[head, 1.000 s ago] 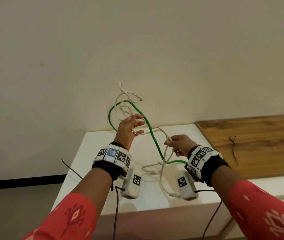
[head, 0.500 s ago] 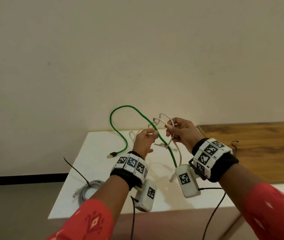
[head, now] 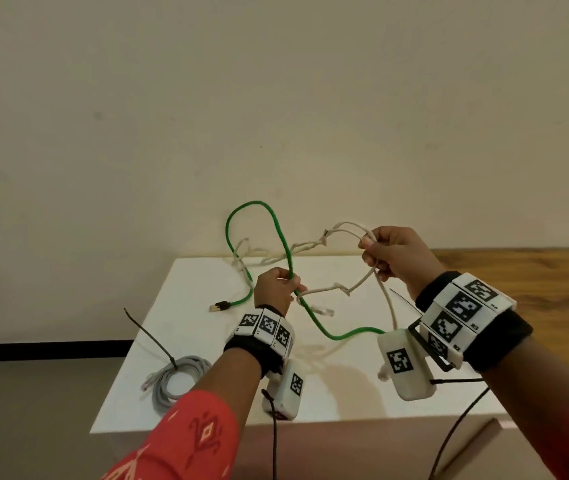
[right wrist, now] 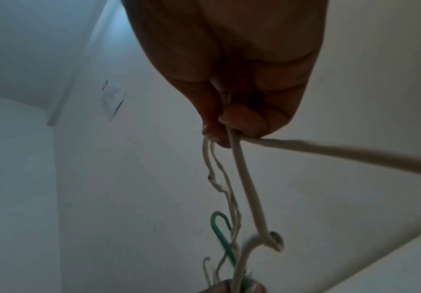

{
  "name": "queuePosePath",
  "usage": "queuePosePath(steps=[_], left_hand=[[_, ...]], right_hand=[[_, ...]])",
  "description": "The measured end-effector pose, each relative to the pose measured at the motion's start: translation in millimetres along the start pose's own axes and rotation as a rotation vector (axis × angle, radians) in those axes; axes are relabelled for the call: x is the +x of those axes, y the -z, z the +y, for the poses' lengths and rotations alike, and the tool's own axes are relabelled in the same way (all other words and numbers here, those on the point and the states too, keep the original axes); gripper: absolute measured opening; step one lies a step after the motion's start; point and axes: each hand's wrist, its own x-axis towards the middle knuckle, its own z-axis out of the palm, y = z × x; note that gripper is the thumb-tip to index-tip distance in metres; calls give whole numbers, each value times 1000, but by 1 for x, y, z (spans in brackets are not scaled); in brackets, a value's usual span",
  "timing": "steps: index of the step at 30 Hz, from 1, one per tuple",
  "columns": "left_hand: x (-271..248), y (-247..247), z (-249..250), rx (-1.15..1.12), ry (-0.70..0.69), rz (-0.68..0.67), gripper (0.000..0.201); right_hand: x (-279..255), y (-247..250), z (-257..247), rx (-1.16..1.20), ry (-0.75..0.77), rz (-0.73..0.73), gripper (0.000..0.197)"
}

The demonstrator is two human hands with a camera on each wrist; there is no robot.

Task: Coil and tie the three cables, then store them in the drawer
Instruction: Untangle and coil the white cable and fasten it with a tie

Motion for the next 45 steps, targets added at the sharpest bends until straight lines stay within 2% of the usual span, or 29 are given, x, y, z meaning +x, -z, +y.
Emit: queuePosePath(steps=[5,8,10,13,16,18,20,23,25,27,28,30,32,33,36,39,42,45], left_hand=[[10,5,1,-175,86,176,17],[19,18,-4,-168,99,221,26],[23,29,-13,-140,118,254,24],[24,35,-19,-152,168,181,7],[19,27,-17,-265,257,28,43],[12,20,-12,-171,263,-20,55],[2,14,-6,-9,207,-29,62],[-22,6,6,177,45,-39,68],[-48,2,23,235,-139,9,53],[-82,0,44,174,-402,39,28],[-102,-2,55,141,-506,0,20],[-136,-6,72,101,-581,-189,20],[-160,-13,80,32,-510,-364,26],[-170,-16,82,-20,-452,-400,28],[-186,-18,85,-124,-340,-380,21],[-190,-15,87,-193,-238,-406,27],[-192,-14,91,-297,-91,-429,24],[-191,-12,99,-446,7,-319,19]], right_hand=[[0,23,8,-231,-14,175,18],[-2,43,10,-110,-19,266,25],[-6,57,5,-7,6,287,25],[-14,74,-8,69,55,257,22],[-20,78,-20,86,87,224,19],[-25,76,-27,96,91,193,17],[-33,72,-32,109,91,156,13],[-47,64,-36,150,67,38,11],[-59,60,-38,208,31,-56,13],[-70,54,-38,231,-5,-108,19],[-77,52,-38,230,-15,-114,23],[-90,46,-37,230,-29,-120,26],[-101,42,-37,238,-36,-128,27],[-108,42,-37,232,-35,-123,26],[-124,40,-35,135,-17,-96,21],[-138,40,-33,86,-3,-95,13],[-151,40,-29,119,-65,-185,8],[-166,46,-19,96,-213,-337,11]])
